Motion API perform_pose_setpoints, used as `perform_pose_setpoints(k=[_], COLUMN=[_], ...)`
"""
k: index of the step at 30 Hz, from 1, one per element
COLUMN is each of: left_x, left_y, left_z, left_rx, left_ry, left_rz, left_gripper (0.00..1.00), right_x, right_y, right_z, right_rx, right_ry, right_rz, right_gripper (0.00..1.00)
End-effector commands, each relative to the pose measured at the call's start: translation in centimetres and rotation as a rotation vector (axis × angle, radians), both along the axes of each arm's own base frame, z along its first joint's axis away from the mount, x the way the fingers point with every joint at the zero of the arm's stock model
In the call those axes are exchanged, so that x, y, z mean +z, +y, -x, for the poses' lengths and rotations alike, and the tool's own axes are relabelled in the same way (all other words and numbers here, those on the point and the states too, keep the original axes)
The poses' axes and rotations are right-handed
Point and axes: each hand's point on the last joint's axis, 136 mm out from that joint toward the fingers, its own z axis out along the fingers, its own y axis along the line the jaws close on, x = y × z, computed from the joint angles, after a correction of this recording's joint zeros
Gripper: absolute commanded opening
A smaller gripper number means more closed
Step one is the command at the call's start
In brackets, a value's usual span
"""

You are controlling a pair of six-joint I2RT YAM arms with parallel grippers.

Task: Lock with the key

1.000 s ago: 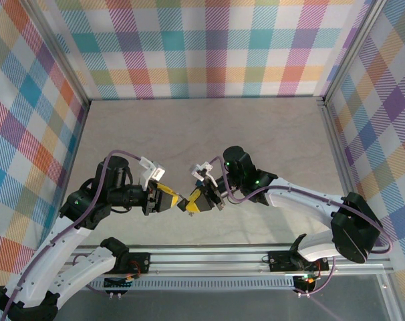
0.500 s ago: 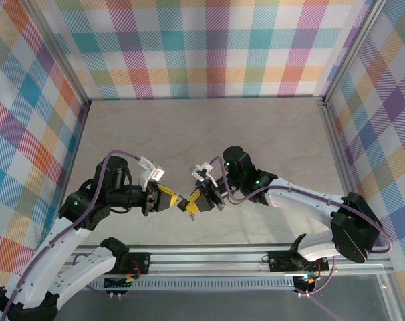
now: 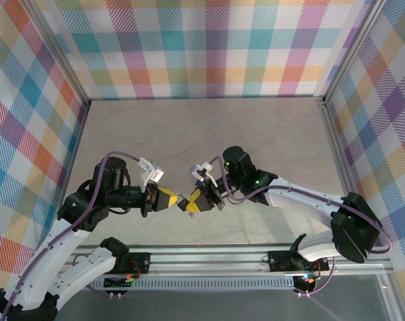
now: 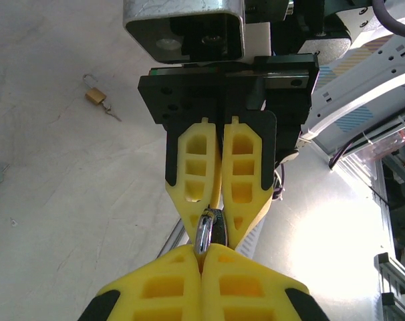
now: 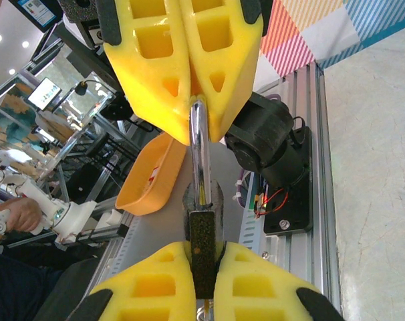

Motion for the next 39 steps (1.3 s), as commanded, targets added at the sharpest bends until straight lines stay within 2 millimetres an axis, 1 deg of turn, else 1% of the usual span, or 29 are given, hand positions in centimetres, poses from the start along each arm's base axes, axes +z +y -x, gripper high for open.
perform_pose_setpoints(k=[1,9,25,39], left_x=[0.4,-0.3,-1.2,-1.9], left_y=[-0.1,-0.1,-0.5,-1.0], left_z=[0.5,1.0,1.3,1.9], left_rx=[-0.018,-0.027,-0.043,-0.072], left_ry=[-0.022,-0.005,0.040,0.086], left_rz=[0.021,0.045,0.083,0.108], left_gripper=[0.00,0.00,0.00,0.00], right_x=[1.5,2.5,4.1,7.0], right_y=[0.2,0.1,1.4,1.7], right_z=[0.5,0.6,-0.8,-1.3], right_rx=[0.050,0.053,0.005,-0.021], right_ry=[-0.033,-0.035,-0.036,-0.114], right_rz=[-0.058,-0.087,-0.101,-0.168], right_gripper=[0.00,0.00,0.00,0.00])
